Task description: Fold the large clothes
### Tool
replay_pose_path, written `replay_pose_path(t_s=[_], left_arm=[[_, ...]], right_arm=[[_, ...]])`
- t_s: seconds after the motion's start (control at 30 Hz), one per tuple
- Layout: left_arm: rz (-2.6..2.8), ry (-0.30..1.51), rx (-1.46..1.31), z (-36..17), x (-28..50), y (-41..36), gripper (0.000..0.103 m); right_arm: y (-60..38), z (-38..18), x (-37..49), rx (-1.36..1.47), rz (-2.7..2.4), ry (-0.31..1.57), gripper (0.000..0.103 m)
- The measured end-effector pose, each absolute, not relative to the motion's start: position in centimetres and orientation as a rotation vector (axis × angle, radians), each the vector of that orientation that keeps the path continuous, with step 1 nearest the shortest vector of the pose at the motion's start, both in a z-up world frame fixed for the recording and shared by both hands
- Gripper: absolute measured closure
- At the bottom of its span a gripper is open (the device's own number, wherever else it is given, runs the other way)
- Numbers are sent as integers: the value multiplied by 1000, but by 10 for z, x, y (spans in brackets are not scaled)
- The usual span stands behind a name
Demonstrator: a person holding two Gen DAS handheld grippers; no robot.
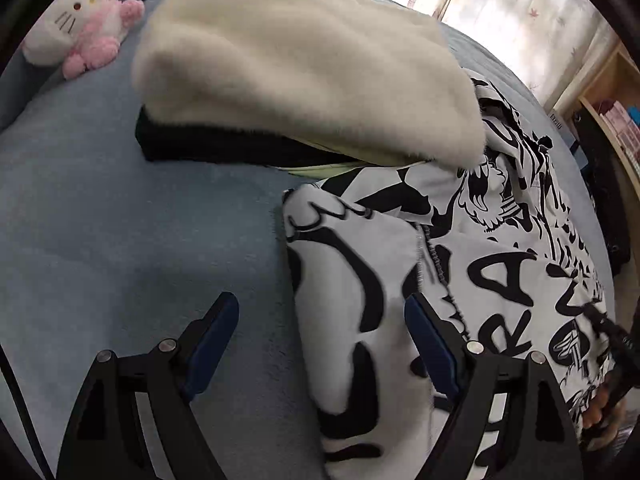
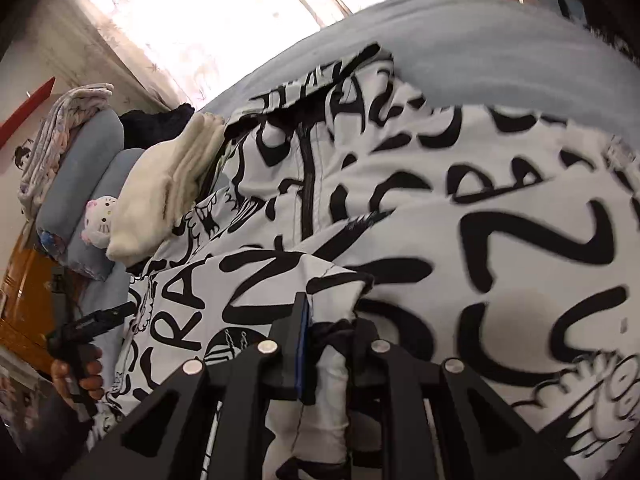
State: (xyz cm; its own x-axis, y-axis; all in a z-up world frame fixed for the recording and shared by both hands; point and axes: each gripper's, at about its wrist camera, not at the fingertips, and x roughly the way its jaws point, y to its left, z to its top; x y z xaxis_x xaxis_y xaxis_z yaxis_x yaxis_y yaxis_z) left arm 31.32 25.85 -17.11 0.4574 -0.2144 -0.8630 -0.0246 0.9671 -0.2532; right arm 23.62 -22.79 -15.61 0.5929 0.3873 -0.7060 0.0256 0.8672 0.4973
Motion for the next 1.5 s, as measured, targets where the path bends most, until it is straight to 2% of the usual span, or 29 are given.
replay_pose_path(t_s=[0.1,0.13,0.17,0.2,0.33,0.47,0.53,0.7,0.77,0.8,0.83,0.93,1.0,1.07,1.17,1.37,1.5], left_arm=[[-134,1084,-249,-173,315,256,22],[-142,1074,-245,-174,316,254,45],[-141,1077,-235,-176,319,253,85],[-120,1095,-231,-177,323,252,95],[-76,1023,-171,-160,315,250,100],[-74,850,-80,-121,295,238,102],[-29,817,-6,-121,299,235,102],[18,947,17,-165,315,241,101],[18,938,47,-163,310,237,99],[18,936,49,-157,307,238,98],[6,951,35,-150,305,239,92],[-24,972,0,-129,292,241,75],[-53,959,1,-109,272,243,66],[-76,951,4,-93,246,244,49],[-115,940,25,-83,201,240,38],[-117,1000,95,-115,133,223,35],[-62,995,174,-135,124,211,35]], right_arm=[[-216,-164,240,503,237,942,89],[-213,-165,241,499,240,945,89],[-211,-167,242,500,243,946,89],[-210,-168,243,503,247,949,89],[-208,-165,242,501,251,947,90],[-209,-132,226,480,270,782,91],[-207,-133,230,430,213,769,91],[-200,-179,254,436,186,957,88],[-203,-170,252,456,184,973,82],[-204,-166,251,469,194,984,73],[-208,-160,247,488,211,990,65],[-217,-143,230,505,211,979,55],[-224,-135,214,539,225,979,52],[-230,-131,198,570,233,978,51],[-238,-131,173,603,232,983,50],[-240,-145,152,681,260,1021,50],[-231,-147,162,704,275,1008,50]])
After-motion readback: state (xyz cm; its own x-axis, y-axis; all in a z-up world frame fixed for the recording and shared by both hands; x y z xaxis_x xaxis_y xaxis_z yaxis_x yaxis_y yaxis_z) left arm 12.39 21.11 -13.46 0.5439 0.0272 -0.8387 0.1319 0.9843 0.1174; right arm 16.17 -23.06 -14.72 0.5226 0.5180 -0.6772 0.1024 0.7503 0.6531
